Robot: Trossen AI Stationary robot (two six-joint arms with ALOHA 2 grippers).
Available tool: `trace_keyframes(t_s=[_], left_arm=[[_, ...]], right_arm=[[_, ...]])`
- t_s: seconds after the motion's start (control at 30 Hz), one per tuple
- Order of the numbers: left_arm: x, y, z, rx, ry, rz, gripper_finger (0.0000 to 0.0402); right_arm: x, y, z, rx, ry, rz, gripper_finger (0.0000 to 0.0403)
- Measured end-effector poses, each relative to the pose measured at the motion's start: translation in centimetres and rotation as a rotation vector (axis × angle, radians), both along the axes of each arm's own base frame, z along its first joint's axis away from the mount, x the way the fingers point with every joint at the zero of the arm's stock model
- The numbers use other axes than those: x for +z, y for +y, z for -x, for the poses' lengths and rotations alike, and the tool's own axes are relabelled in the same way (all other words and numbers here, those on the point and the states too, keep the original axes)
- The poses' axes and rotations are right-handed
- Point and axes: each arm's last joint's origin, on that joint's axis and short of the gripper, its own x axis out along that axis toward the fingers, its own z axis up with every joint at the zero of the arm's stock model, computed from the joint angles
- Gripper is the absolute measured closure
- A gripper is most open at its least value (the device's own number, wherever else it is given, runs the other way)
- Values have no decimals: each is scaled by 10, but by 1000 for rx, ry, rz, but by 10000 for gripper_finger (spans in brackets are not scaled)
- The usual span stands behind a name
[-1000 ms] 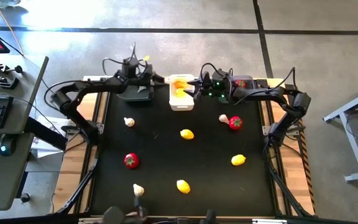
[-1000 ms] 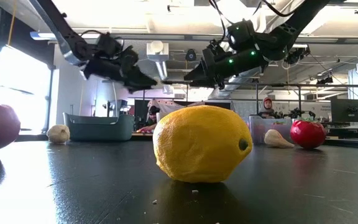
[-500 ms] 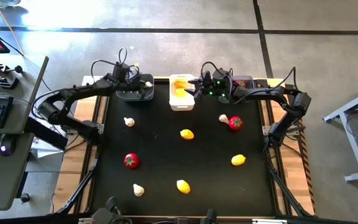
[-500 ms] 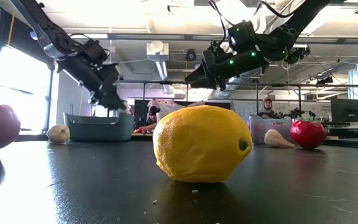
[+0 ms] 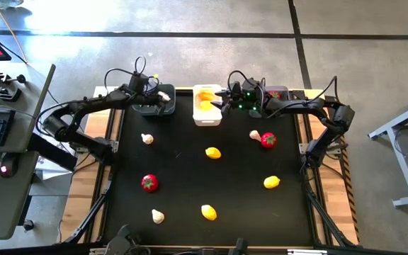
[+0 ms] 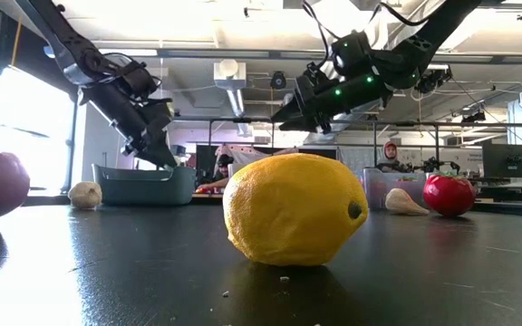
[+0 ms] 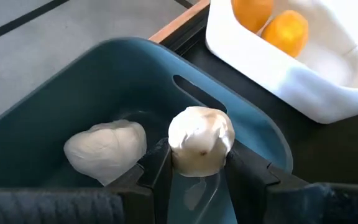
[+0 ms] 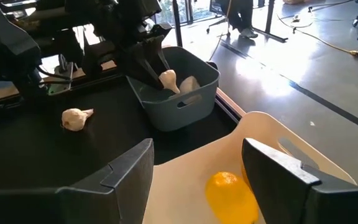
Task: Sort produce into baskets
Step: Put the white garlic into the blue bin
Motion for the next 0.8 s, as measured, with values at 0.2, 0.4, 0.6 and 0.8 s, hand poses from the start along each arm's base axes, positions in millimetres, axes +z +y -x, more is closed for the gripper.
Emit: trace_keyframes(t_s=[0.2,0.4,0.6,0.8], left_arm=[[-16,6,-5,-23,19,25,302],[-27,10,-9,-47,6,45,301],[-22,10,-9,-58,-3,10,267],[-23,9,-8,-43,-4,35,215]], right_arm=[[0,0,0,-4,5,-2,167],[-1,0,0,-4,13,-7,167],[-1,0,0,-4,13,-6,167],[-1,0,0,-6,11,-11,167]])
